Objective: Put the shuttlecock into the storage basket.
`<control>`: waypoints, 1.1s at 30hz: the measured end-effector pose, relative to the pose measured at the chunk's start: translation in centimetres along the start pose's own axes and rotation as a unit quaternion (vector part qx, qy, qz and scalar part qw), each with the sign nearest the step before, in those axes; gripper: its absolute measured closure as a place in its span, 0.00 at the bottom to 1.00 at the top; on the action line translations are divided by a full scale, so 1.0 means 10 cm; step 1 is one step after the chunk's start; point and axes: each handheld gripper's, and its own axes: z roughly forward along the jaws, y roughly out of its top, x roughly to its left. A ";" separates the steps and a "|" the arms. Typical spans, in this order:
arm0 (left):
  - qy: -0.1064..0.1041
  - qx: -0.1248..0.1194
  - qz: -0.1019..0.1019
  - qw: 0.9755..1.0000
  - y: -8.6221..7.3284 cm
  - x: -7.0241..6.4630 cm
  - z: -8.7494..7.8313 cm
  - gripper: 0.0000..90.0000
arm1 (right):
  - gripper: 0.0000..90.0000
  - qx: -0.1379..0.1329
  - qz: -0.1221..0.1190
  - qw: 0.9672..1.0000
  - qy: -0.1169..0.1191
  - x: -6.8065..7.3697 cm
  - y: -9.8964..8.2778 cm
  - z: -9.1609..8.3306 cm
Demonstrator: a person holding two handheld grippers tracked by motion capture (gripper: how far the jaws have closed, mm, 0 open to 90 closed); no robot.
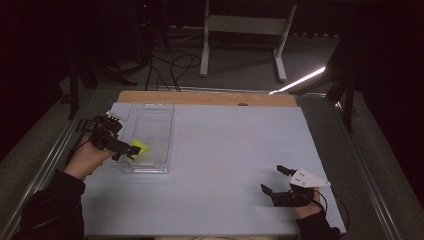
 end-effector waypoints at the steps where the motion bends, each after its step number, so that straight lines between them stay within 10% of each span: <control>1: 0.001 0.000 0.001 1.000 0.00 0.00 0.00 0.00 | 0.11 0.000 0.000 1.000 0.000 0.00 0.00 0.00; 33: -0.025 -0.030 0.067 0.997 0.28 -0.28 -0.02 0.00 | 0.10 0.010 0.005 1.000 -0.007 0.00 0.02 -0.01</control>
